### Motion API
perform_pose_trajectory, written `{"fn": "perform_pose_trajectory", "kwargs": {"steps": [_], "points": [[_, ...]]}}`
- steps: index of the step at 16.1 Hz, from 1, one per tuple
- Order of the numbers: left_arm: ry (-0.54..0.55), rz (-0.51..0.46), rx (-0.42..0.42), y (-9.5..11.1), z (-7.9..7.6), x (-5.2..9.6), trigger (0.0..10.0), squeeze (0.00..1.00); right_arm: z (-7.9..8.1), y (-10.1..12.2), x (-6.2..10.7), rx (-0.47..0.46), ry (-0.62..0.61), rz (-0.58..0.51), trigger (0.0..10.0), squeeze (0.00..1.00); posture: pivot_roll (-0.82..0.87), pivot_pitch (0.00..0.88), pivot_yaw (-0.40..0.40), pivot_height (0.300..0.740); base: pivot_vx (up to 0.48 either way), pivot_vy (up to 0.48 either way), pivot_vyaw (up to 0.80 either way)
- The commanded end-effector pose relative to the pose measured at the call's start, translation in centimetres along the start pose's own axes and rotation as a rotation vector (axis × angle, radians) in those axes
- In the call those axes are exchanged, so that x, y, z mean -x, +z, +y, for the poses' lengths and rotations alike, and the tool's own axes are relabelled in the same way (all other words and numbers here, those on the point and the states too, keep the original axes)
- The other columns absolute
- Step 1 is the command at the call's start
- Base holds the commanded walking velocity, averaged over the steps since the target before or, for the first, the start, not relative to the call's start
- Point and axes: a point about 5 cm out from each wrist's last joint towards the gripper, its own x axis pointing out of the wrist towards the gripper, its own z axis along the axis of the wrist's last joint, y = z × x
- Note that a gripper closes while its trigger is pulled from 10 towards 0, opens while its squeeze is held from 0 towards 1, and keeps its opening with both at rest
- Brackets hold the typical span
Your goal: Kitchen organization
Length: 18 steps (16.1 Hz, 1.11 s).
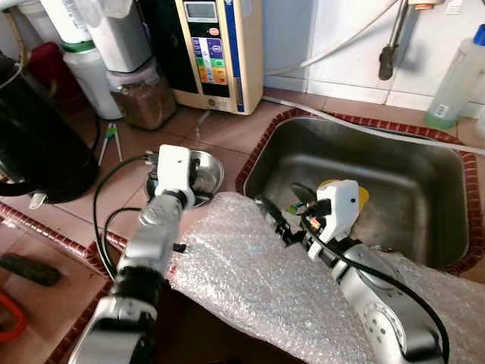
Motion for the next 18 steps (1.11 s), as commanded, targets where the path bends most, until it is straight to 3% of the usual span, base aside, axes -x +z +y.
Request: {"fn": "perform_pose_trajectory", "kwargs": {"steps": [1, 3, 7, 10, 13, 15, 18], "points": [[-0.032, -0.103, -0.038, 1.5, -0.4, 0.4, 0.0, 0.0, -0.5, 0.3, -0.2, 0.006, -0.038, -0.027, 10.0, 0.0, -0.16, 0.056, 0.138, 0.74, 0.0, 0.0, 0.0], [-0.117, -0.152, -0.004, 1.9, -1.7, 0.8, 0.0, 0.0, -1.3, 0.9, -0.4, -0.032, -0.094, -0.069, 10.0, 0.0, -0.16, 0.049, 0.135, 0.74, 0.0, 0.0, 0.0], [-0.397, -0.223, 0.216, 3.6, -5.1, 2.0, 0.0, 0.0, -3.3, 2.7, -0.7, -0.142, -0.164, -0.183, 10.0, 0.0, -0.16, 0.032, 0.135, 0.74, 0.0, 0.0, 0.0], [-0.58, -0.191, 0.434, 4.0, -6.6, 3.0, 0.0, 0.0, -3.8, 3.5, -0.4, -0.285, -0.102, -0.251, 10.0, 0.0, -0.16, 0.028, 0.137, 0.74, 0.0, 0.0, 0.0], [-0.725, -0.155, 0.51, 4.2, -7.6, 3.9, 0.0, 0.0, -4.0, 3.9, -0.2, -0.388, -0.041, -0.281, 10.0, 0.0, -0.15, 0.033, 0.137, 0.74, 0.0, 0.0, 0.0], [-0.846, -0.1, 0.616, 4.3, -8.3, 4.8, 0.0, 0.0, -3.7, 4.1, -0.1, -0.43, 0.025, -0.283, 10.0, 0.0, -0.15, 0.035, 0.138, 0.74, 0.0, 0.0, 0.0], [-0.974, -0.052, 0.634, 4.3, -9.0, 5.9, 0.0, 0.0, -3.7, 4.3, -0.2, -0.453, 0.066, -0.28, 10.0, 0.0, -0.15, 0.037, 0.141, 0.74, 0.0, 0.0, 0.0]]}}
